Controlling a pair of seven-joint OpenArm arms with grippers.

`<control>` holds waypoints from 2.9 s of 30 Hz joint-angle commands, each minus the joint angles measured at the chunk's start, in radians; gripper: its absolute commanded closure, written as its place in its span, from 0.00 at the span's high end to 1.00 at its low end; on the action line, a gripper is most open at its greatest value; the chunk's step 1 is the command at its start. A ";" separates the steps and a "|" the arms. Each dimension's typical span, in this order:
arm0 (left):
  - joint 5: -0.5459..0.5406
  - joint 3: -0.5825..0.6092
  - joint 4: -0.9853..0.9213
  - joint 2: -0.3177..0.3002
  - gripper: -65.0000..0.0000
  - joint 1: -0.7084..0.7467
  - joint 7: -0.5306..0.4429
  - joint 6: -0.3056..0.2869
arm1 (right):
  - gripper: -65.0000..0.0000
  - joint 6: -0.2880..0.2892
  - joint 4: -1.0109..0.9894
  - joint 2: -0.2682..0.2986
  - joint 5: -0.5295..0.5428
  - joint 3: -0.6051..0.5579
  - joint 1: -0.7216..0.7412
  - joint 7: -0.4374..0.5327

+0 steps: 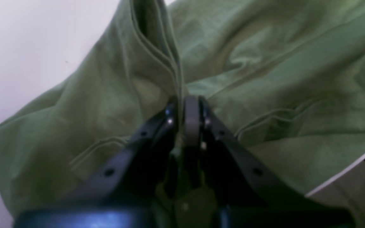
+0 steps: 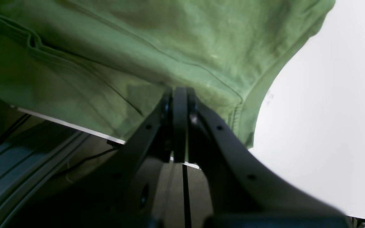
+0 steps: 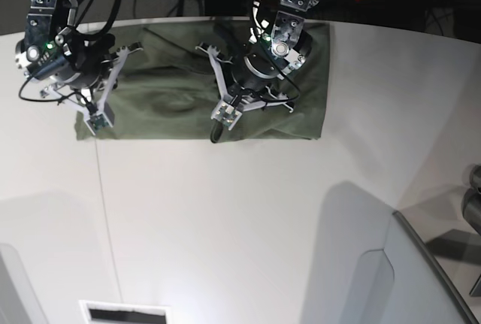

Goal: Layout the t-shirt on the table in an organized manner, then fold the t-shirt properly
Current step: 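Push the folded end with the left gripper toward the right gripper, then press the folded layers flat with the left gripper near the strip's middle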

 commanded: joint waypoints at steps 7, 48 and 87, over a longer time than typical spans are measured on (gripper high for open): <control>-0.003 0.007 -0.032 0.010 0.00 -0.017 -0.018 0.001 | 0.00 0.002 0.013 0.003 0.006 0.001 0.007 0.013; 0.004 -0.188 0.174 -0.064 0.00 -0.039 0.126 0.002 | 0.00 0.002 0.013 -0.005 0.007 -0.008 0.007 0.011; -0.079 0.032 0.100 -0.076 0.00 0.124 0.068 0.002 | 0.00 0.002 0.013 -0.005 0.007 0.000 0.002 0.011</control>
